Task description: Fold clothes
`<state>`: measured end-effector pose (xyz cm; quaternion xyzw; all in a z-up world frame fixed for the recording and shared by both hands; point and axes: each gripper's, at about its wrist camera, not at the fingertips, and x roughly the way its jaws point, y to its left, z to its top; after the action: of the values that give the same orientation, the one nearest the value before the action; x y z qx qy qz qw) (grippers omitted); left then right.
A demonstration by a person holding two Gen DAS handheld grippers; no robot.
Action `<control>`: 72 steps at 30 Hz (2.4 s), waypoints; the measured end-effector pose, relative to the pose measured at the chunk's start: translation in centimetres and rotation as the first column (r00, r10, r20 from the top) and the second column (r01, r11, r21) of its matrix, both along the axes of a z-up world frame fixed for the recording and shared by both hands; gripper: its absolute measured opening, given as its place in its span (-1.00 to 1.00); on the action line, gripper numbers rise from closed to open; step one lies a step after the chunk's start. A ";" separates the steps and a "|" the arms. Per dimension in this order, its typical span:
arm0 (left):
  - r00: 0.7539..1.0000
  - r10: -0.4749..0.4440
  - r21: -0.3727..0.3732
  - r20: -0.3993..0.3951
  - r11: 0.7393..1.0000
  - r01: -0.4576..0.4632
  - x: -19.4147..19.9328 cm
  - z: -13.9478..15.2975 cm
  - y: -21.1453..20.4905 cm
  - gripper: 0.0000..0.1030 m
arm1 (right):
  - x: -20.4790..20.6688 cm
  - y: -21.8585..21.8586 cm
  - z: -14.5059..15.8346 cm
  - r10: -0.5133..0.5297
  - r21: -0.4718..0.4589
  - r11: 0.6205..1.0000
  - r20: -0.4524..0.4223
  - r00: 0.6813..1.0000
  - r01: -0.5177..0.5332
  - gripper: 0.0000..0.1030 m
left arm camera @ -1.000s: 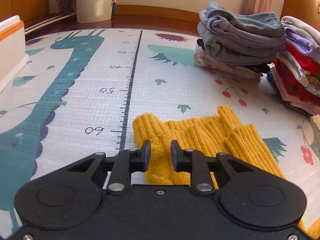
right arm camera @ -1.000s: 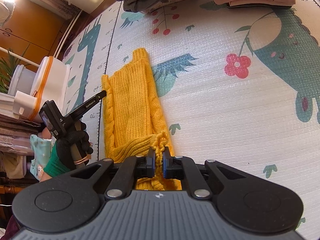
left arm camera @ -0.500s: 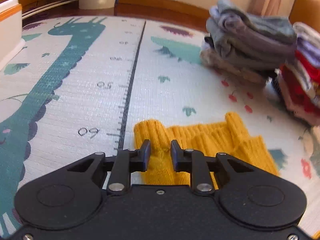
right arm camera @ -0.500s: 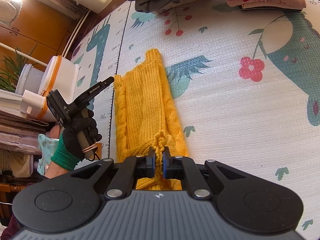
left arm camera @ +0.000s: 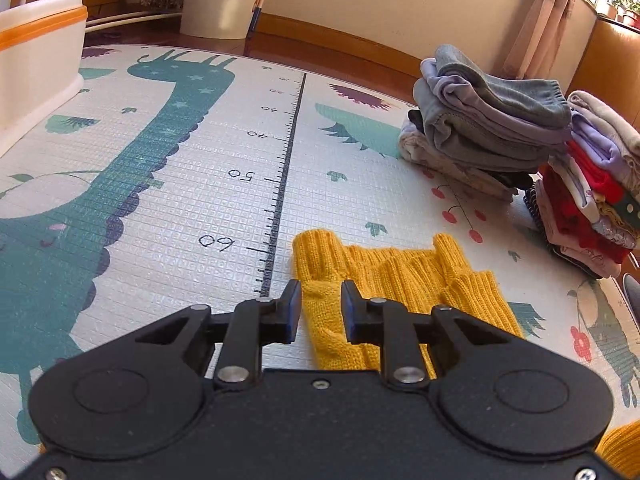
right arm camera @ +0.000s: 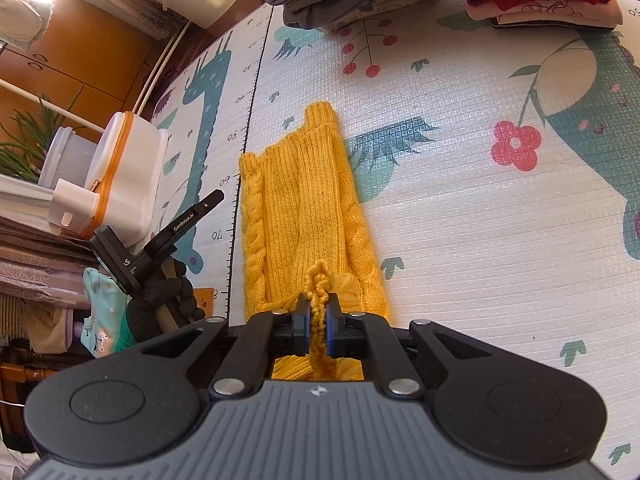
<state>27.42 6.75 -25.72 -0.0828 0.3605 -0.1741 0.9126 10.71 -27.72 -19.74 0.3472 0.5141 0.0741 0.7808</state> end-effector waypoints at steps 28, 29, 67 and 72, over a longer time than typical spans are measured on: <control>0.999 -0.044 0.005 0.014 0.999 0.044 -6.3 0.4 -2.7 -0.75 | 0.5 0.3 0.8 -0.012 0.001 1.000 0.027 1.000 0.012 -0.82; 0.999 -0.038 0.008 -0.019 0.999 0.038 -6.2 -0.4 -3.2 -0.75 | 0.5 0.3 0.9 -0.011 0.004 1.000 0.032 0.999 0.010 -0.82; 0.965 -0.179 0.053 -0.192 0.980 0.192 -22.7 -0.6 -2.9 -0.65 | 1.7 1.5 3.4 -0.125 0.030 0.992 0.094 0.988 0.122 -0.82; 0.948 -0.308 0.135 -0.082 0.939 0.317 -23.9 1.1 -2.9 -0.12 | 2.6 1.7 3.5 -0.158 0.050 0.987 0.079 0.984 0.155 -0.82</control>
<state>3.55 3.84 -24.64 0.0373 0.4079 -0.2872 0.8659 13.33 -26.06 -16.26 0.4001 0.4506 0.0382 0.7971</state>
